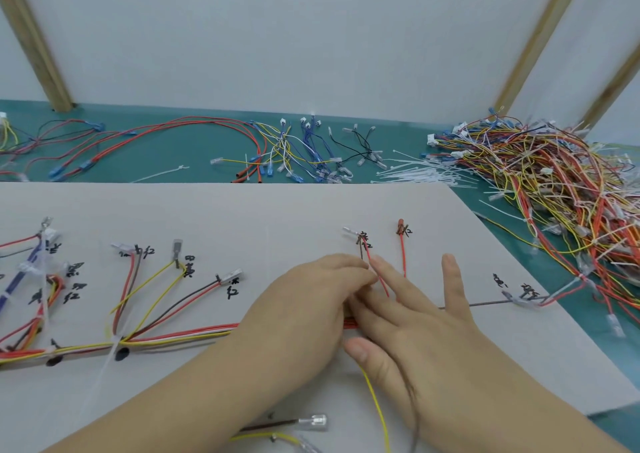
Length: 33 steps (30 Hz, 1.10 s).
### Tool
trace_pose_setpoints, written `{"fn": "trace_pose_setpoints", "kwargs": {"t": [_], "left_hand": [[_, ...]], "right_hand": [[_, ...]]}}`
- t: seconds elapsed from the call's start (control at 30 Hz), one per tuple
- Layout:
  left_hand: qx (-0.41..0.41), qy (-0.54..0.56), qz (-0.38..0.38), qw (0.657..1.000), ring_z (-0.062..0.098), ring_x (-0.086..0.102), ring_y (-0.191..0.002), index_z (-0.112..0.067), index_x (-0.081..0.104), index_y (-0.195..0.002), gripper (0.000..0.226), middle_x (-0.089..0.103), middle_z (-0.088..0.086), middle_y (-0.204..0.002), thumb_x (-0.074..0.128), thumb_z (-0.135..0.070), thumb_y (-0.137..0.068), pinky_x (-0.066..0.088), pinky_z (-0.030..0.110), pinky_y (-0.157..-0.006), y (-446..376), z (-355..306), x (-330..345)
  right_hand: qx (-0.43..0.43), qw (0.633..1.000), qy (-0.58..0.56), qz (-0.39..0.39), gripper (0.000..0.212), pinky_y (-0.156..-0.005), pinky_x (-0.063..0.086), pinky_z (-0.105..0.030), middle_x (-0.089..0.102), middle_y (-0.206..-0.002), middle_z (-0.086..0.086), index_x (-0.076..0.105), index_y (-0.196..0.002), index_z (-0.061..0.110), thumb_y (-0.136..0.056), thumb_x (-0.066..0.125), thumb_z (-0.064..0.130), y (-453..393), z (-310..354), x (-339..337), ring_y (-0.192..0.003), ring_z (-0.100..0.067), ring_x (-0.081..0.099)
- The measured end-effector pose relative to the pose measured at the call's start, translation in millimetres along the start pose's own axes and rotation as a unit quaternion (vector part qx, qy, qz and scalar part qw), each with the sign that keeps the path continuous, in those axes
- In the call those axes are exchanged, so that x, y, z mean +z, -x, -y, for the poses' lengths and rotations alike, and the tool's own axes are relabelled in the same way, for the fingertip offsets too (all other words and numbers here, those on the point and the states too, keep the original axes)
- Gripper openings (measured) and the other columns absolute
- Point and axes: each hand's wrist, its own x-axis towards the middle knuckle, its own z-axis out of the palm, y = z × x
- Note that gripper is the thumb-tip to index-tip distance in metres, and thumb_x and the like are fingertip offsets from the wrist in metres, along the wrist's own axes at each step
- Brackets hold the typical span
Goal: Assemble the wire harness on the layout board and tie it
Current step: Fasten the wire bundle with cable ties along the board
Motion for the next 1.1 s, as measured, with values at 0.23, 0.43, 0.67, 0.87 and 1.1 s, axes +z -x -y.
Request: {"fn": "trace_pose_setpoints", "kwargs": {"t": [0.23, 0.43, 0.67, 0.87, 1.1], "left_hand": [[-0.008, -0.14, 0.065, 0.988, 0.009, 0.026, -0.086, -0.029, 0.044, -0.12, 0.04, 0.048, -0.016, -0.125, 0.029, -0.012, -0.086, 0.033, 0.022, -0.084, 2.9, -3.4, 10.3], [-0.029, -0.166, 0.066, 0.983, 0.012, 0.029, -0.086, -0.029, 0.05, -0.112, 0.026, 0.054, -0.016, -0.12, 0.036, -0.015, -0.096, 0.04, 0.031, -0.084, 3.1, -4.7, 11.1], [-0.042, -0.163, 0.08, 0.982, 0.014, 0.035, -0.098, -0.03, 0.049, -0.123, 0.031, 0.047, -0.023, -0.133, 0.031, -0.021, -0.099, 0.04, 0.031, -0.087, 3.7, -6.3, 9.6], [-0.047, -0.17, 0.092, 0.98, 0.014, 0.034, -0.099, -0.029, 0.049, -0.123, 0.032, 0.047, -0.022, -0.134, 0.027, -0.023, -0.1, 0.042, 0.033, -0.087, 3.7, -7.0, 9.4], [-0.044, -0.181, 0.093, 0.978, 0.014, 0.034, -0.097, -0.028, 0.049, -0.123, 0.034, 0.048, -0.021, -0.133, 0.025, -0.025, -0.1, 0.042, 0.033, -0.087, 3.8, -8.0, 9.3]], "right_hand": [[-0.069, 0.997, 0.003, -0.03, 0.046, -0.082, 0.041, -0.056, 0.063, -0.113, 0.023, 0.068, -0.109, 0.033, -0.081, 0.03, 0.028, 15.1, -10.5, -4.6, -0.115, -0.012, 0.057], [-0.06, 0.972, -0.226, 0.033, 0.058, -0.106, 0.013, -0.015, 0.054, -0.118, 0.034, 0.057, -0.101, 0.052, -0.071, 0.028, 0.011, -18.2, -50.5, -23.4, -0.118, 0.021, 0.033], [0.015, 0.982, -0.186, -0.029, 0.055, -0.105, 0.031, -0.042, 0.053, -0.13, 0.01, 0.065, -0.111, 0.028, -0.08, 0.033, -0.006, -87.5, -58.7, -20.5, -0.127, -0.014, 0.038], [0.021, 0.991, -0.129, -0.009, 0.055, -0.095, 0.03, -0.039, 0.048, -0.131, 0.014, 0.066, -0.101, 0.036, -0.079, 0.034, -0.002, -96.1, -57.1, -14.5, -0.125, -0.016, 0.031], [0.02, 0.995, -0.101, 0.015, 0.055, -0.089, 0.024, -0.039, 0.045, -0.129, 0.012, 0.062, -0.099, 0.039, -0.078, 0.034, -0.003, -101.6, -55.4, -9.3, -0.121, -0.016, 0.028]]}}
